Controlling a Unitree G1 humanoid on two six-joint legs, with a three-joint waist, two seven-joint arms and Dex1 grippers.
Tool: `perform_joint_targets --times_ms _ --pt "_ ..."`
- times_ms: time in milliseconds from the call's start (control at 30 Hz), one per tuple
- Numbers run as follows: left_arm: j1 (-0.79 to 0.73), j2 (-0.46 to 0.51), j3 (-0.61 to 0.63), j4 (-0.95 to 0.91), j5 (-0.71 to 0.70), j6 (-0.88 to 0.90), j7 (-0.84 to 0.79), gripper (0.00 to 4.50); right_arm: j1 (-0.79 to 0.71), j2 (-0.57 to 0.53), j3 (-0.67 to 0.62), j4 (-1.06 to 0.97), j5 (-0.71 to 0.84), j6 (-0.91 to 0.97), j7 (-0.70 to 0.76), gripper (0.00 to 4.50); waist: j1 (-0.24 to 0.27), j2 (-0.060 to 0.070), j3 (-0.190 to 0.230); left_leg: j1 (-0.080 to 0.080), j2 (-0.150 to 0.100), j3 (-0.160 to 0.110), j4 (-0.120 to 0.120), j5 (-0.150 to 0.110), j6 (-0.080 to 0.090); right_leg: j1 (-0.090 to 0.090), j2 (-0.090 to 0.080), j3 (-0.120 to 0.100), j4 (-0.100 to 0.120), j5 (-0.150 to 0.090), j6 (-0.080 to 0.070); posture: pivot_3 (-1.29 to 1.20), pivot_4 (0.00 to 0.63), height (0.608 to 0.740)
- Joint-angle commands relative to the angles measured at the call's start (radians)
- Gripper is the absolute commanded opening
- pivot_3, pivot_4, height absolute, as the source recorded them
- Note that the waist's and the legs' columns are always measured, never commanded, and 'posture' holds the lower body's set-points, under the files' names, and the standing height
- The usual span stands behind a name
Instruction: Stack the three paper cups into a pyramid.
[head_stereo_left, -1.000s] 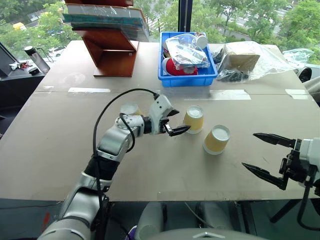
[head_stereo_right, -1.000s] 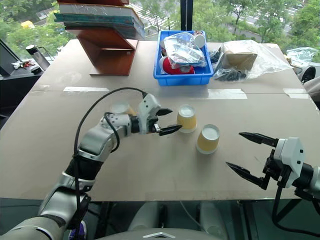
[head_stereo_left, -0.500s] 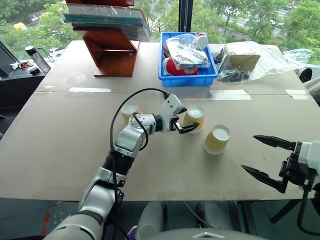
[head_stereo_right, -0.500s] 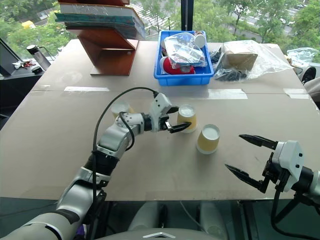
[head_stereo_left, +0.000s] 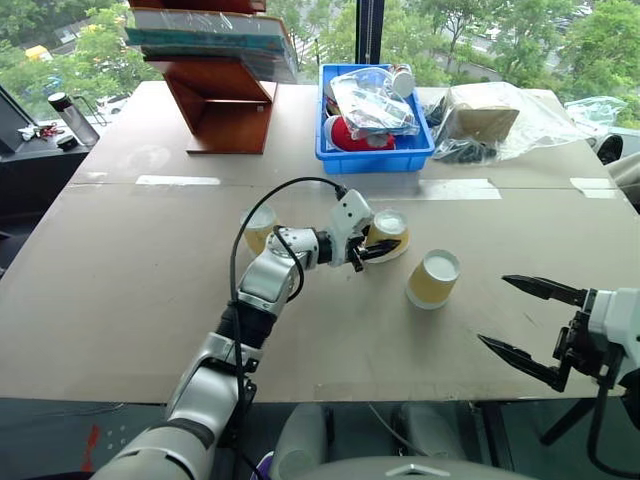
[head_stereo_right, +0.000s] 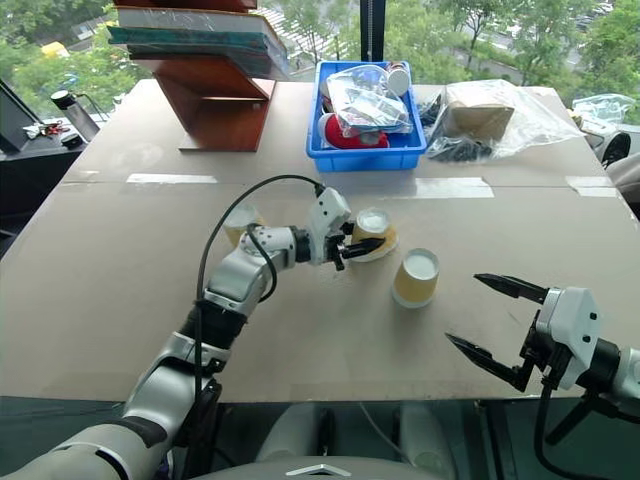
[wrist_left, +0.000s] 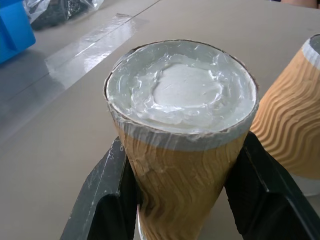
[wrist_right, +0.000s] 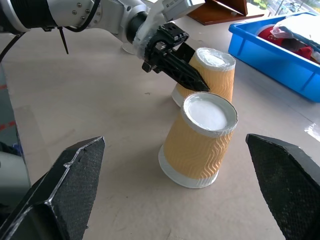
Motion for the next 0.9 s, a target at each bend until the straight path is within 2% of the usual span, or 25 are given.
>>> perform_joint_targets --times_ms 33,167,433,900 --pt "0.041 0.035 0.029 -0.138 -0.056 0.033 -0.045 2.2 -0.009 0.002 0.002 -0.017 0.004 -0.012 -0.005 4.5 0.001 0.0 0.0 0.0 0.0 0.0 0.0 0.0 0.0 0.0 0.0 0.0 0.0 0.0 0.0 0.0 0.15 0.74" --pt "0.133 0.097 0.055 -0.29 -0.104 0.094 -0.065 2.2 -0.02 -0.001 0.028 -0.01 -0.003 -0.003 -0.009 4.5 0.001 0.0 0.0 0.0 0.0 0.0 0.001 0.0 0.0 0.0 0.0 0.0 0.0 0.0 0.0 0.0 0.15 0.74" --pt "0.284 0.173 0.093 -0.472 -0.167 0.156 -0.05 2.2 -0.026 0.0 0.05 -0.014 0.003 0.008 -0.018 4.5 0.003 0.0 0.0 0.0 0.0 0.0 0.002 -0.001 0.002 0.0 0.0 0.0 0.001 0.0 0.0 0.0 0.15 0.74" --pt "0.193 0.1 -0.013 -0.3 -0.12 0.09 -0.086 2.2 0.025 0.006 0.019 -0.047 0.014 0.015 -0.045 4.5 0.003 0.0 0.0 0.0 0.0 -0.001 0.004 -0.003 0.004 0.001 0.0 -0.001 0.002 0.0 0.0 0.0 0.15 0.74"
